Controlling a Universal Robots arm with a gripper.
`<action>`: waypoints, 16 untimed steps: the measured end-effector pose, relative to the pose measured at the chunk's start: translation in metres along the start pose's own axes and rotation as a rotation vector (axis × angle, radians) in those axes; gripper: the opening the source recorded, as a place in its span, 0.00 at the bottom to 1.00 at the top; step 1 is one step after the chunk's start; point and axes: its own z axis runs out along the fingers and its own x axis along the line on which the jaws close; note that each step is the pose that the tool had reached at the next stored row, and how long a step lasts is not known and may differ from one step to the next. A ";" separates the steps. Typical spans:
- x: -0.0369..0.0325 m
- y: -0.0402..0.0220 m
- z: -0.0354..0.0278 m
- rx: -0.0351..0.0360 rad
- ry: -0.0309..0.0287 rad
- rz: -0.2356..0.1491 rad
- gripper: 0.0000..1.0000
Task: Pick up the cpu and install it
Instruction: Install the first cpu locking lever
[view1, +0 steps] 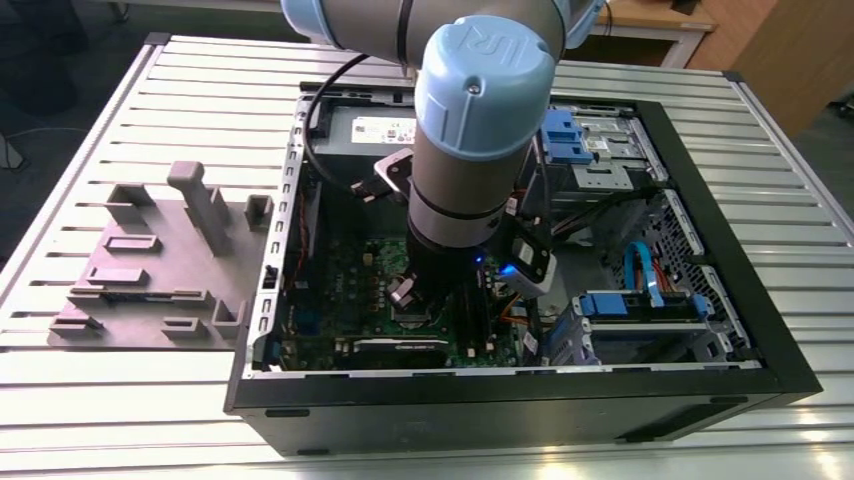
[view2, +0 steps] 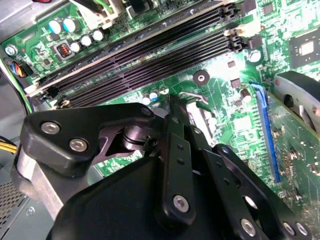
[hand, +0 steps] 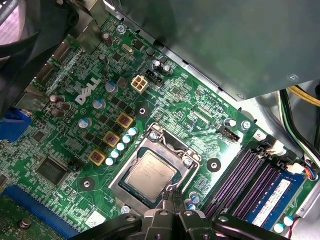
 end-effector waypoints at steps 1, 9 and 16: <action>0.0001 0.0000 -0.0004 -0.0001 -0.0001 0.000 0.10; 0.0002 -0.0002 -0.0040 0.0001 0.0004 -0.001 0.10; 0.0026 -0.0034 -0.0025 0.0001 -0.0013 -0.002 0.10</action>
